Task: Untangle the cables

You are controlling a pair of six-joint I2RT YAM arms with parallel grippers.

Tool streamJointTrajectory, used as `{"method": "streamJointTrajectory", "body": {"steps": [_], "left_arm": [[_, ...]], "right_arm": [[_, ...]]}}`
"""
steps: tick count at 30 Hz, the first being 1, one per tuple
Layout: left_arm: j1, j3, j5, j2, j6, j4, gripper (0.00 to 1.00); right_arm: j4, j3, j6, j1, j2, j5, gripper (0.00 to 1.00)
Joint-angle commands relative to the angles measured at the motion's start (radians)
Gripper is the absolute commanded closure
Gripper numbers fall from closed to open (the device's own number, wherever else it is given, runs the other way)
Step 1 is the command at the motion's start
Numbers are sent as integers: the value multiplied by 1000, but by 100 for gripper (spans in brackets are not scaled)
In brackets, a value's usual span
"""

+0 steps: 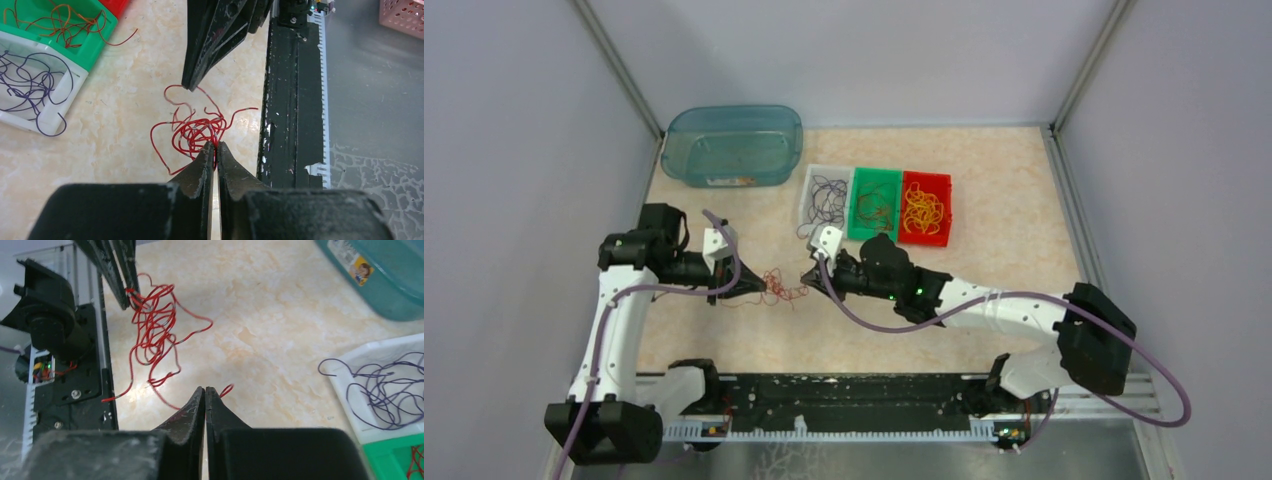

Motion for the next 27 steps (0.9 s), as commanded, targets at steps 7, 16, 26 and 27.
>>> {"method": "streamJointTrajectory", "body": {"steps": [7,16,26,27], "left_arm": [[-11,34,49,6,29,-20,89],[-24,61,64,-15,-2,-19,89],[-31,57,40,-22,8,-19,88],[-30,40,20,-23,23,-16,85]], "right_arm": [[97,-160,30,7,-155,150,43],[248,-180,15,8,-118,66,38],[268,-117,9,14,-48,25,39],[261,-127,3,15,-57,25,40]]}}
